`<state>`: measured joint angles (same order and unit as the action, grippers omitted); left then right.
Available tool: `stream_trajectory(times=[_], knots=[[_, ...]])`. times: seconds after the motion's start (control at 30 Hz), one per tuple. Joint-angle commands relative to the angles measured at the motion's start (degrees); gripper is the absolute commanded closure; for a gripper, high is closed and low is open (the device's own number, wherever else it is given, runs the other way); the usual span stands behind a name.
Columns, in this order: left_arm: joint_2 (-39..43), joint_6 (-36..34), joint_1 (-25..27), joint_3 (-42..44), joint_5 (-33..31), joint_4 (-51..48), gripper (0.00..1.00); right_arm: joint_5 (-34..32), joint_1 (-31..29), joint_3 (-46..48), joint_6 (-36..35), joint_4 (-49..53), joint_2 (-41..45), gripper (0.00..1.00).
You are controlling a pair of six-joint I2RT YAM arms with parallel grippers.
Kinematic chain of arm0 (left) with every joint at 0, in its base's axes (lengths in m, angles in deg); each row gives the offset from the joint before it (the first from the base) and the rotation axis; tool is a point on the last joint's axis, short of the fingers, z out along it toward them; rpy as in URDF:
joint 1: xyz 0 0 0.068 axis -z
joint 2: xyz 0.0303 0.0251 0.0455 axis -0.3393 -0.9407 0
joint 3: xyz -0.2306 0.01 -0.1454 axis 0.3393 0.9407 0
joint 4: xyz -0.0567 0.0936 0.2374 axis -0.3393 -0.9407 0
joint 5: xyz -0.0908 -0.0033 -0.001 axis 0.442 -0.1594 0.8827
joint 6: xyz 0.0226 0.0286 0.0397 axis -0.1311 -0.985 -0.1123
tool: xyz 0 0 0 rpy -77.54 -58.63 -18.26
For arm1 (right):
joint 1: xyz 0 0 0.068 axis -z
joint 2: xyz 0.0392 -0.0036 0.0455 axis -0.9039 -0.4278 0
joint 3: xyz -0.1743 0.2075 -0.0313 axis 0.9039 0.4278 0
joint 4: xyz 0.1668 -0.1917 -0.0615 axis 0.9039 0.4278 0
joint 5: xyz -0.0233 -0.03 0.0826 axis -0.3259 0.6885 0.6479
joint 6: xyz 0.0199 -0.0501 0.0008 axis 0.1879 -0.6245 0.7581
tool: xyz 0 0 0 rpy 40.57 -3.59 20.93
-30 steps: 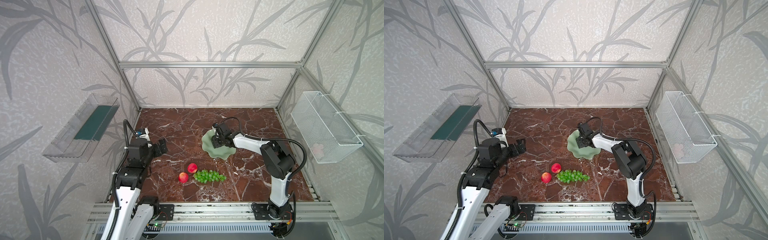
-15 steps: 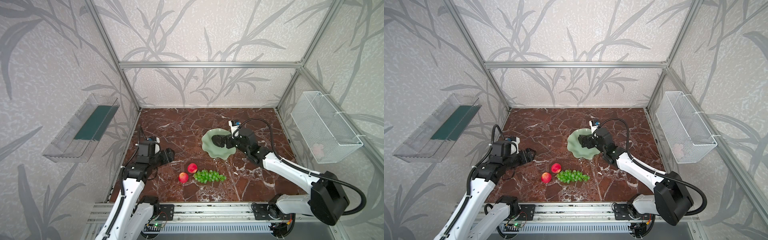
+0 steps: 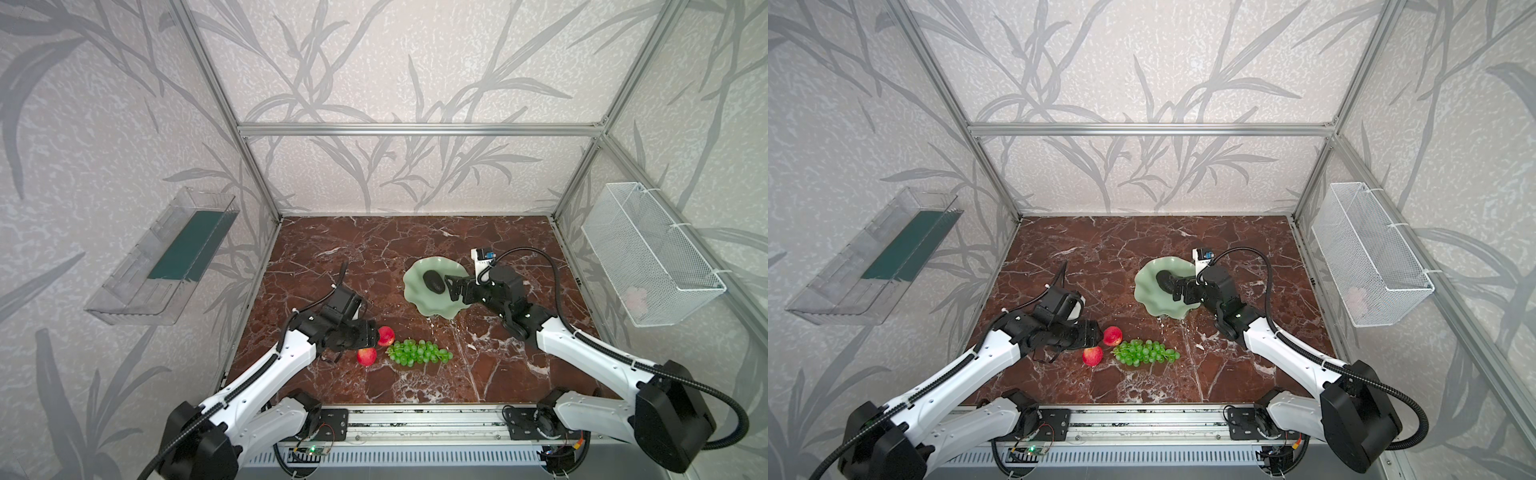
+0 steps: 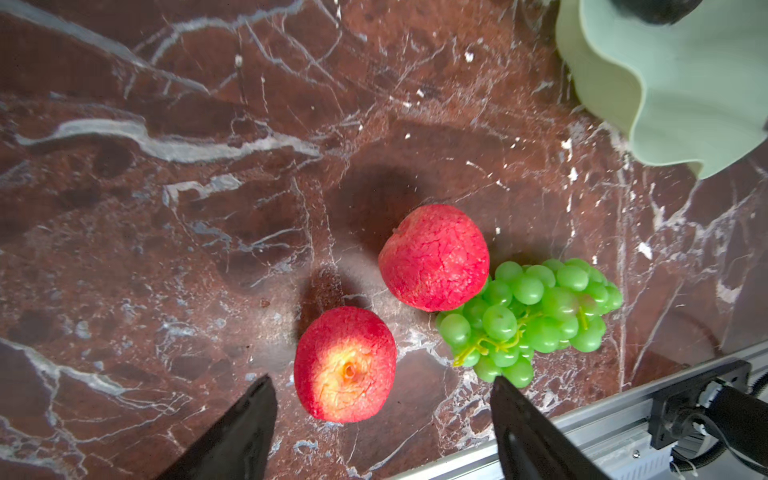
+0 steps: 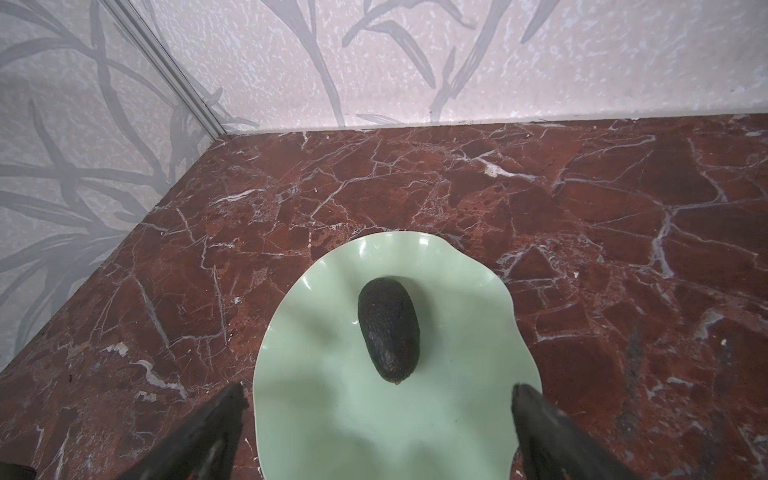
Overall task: Place and organize the fake fruits in the fruit bowl
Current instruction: 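Grasp the nearer red apple with the left gripper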
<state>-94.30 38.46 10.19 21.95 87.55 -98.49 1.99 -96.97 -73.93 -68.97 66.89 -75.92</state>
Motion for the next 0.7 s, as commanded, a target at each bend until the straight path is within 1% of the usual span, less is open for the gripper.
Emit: stream_trajectory(times=[0.0,0.23,0.43,0.5,0.57,0.67], knots=[[-2.7,1.7,1.1,0.9,-2.4,-1.2,0.19,0.5,0.2,0.8,0.2,-1.6,0.9,0.01],[-7.3,2.4,1.4,2.6,-3.3,2.1,0.2,0.1,0.7,1.4,0.4,-1.5,1.7,0.01],[-11.3,2.5,1.4,4.1,-2.6,5.8,0.26,0.3,1.7,2.2,1.0,-1.6,2.2,0.01],[-12.5,2.6,1.3,4.0,-2.8,6.7,0.3,0.8,2.0,2.5,1.5,-2.2,2.1,0.01],[-13.1,2.4,1.4,3.6,-3.1,6.9,0.36,1.4,2.2,2.6,1.8,-2.2,1.9,0.01],[-13.0,1.9,1.4,3.2,-3.3,6.2,0.5,1.4,2.2,2.7,1.9,-2.6,1.6,0.01]])
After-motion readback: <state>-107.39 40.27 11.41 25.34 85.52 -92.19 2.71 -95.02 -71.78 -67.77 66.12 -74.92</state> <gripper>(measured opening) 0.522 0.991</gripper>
